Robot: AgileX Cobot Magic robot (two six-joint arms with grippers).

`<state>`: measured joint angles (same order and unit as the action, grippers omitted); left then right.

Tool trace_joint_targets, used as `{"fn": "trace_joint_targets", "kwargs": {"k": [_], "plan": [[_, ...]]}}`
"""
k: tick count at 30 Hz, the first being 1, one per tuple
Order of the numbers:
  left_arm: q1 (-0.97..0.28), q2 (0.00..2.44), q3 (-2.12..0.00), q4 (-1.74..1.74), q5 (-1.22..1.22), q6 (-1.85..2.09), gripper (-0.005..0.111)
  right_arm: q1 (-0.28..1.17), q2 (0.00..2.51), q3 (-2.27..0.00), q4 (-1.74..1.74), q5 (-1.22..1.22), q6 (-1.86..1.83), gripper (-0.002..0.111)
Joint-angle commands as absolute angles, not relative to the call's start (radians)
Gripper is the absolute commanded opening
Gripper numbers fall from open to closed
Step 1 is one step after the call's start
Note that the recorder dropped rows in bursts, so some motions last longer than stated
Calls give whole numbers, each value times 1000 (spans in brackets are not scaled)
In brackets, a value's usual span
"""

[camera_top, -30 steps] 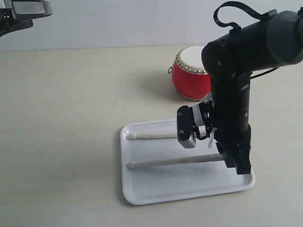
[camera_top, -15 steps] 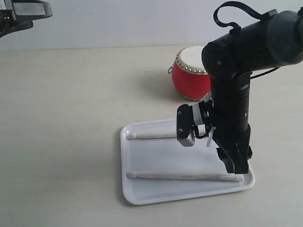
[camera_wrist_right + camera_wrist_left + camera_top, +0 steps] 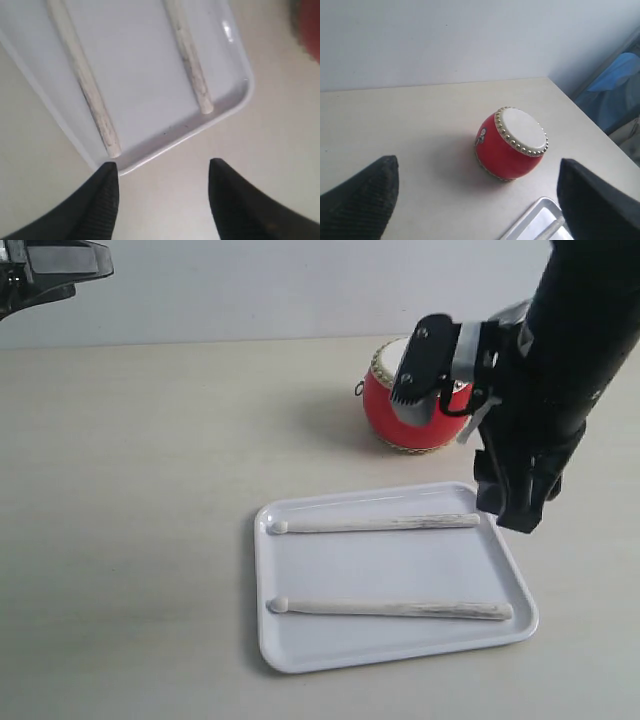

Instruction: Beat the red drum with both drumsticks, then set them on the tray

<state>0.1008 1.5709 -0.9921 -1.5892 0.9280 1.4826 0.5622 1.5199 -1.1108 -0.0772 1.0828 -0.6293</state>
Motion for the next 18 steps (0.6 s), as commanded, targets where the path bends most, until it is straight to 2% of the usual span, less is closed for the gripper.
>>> {"fn": "trace_joint_targets", "kwargs": {"k": [1, 4, 5, 6, 7, 10, 18], "plan": [[102, 1570, -989, -1587, 989, 1489, 65, 564, 1382, -1106, -78, 1068, -562, 53], [102, 1570, -989, -1599, 1004, 1490, 27, 564, 1265, -1106, -56, 1034, -523, 51], [102, 1570, -989, -1601, 1004, 1490, 18, 564, 1237, -1106, -55, 1024, -505, 50], [102, 1570, -989, -1603, 1006, 1490, 4, 564, 1198, -1106, -51, 1017, -461, 48], [102, 1570, -989, -1603, 1013, 1491, 0, 564, 1176, -1106, -52, 1017, -433, 47], [102, 1570, -989, -1603, 1063, 1491, 0, 564, 1117, -1106, -52, 991, -341, 37], [102, 1570, -989, -1581, 1057, 1525, 0, 564, 1092, -1101, -50, 906, -178, 5]]}}
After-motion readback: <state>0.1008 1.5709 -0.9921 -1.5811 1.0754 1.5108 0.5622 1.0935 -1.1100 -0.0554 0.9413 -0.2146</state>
